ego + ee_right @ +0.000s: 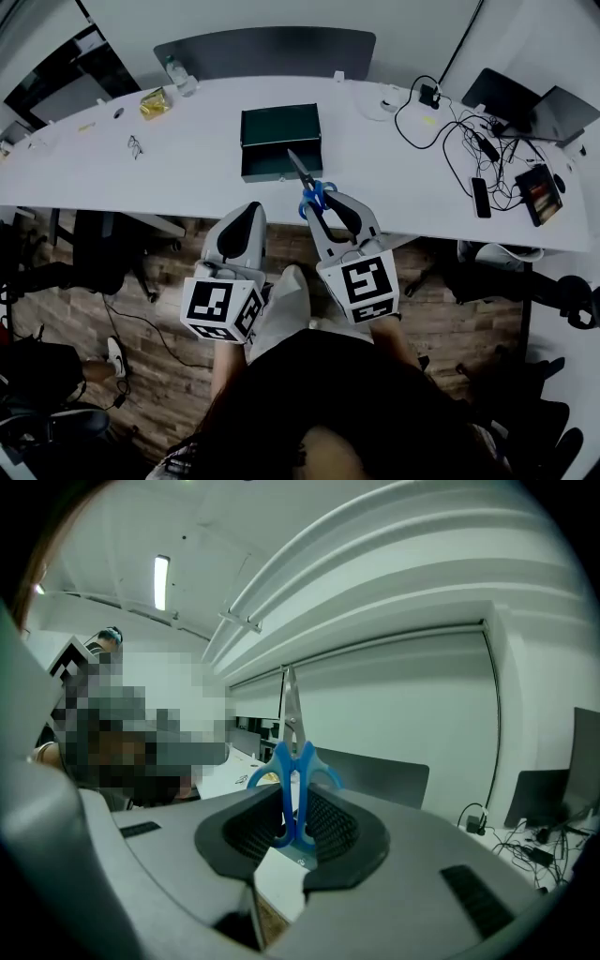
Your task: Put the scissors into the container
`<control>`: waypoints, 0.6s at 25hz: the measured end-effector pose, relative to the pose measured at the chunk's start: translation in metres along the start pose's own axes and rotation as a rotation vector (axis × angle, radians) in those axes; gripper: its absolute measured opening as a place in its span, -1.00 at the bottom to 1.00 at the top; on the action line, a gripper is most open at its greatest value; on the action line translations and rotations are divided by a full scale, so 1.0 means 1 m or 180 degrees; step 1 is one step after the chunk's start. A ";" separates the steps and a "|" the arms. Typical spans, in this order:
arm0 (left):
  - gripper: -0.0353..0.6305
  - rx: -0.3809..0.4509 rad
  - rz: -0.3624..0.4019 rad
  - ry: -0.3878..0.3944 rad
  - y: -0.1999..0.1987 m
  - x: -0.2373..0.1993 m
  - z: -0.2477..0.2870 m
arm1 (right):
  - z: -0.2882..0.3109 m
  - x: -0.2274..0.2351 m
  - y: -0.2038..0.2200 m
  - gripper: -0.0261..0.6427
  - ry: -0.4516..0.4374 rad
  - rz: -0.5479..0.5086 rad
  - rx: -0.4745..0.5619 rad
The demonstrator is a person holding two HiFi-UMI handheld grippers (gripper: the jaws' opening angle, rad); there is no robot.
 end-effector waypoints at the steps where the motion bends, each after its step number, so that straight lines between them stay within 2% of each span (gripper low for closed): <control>1: -0.86 0.0003 0.0000 0.0012 -0.001 -0.004 0.003 | 0.005 0.001 -0.001 -0.67 0.0003 -0.0008 -0.0005; 15: -0.86 0.0062 -0.0084 0.0075 -0.007 -0.077 0.033 | 0.079 -0.004 -0.001 -0.66 0.0002 -0.0401 -0.0153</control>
Point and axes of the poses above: the fingertips, and each gripper's own axes: z forward along the fingers, x to its right, y out of its underside, the point moved 5 cm from there along -z, backward along the fingers, and after that the axes turned 15 degrees about y, right-handed, at the moved point
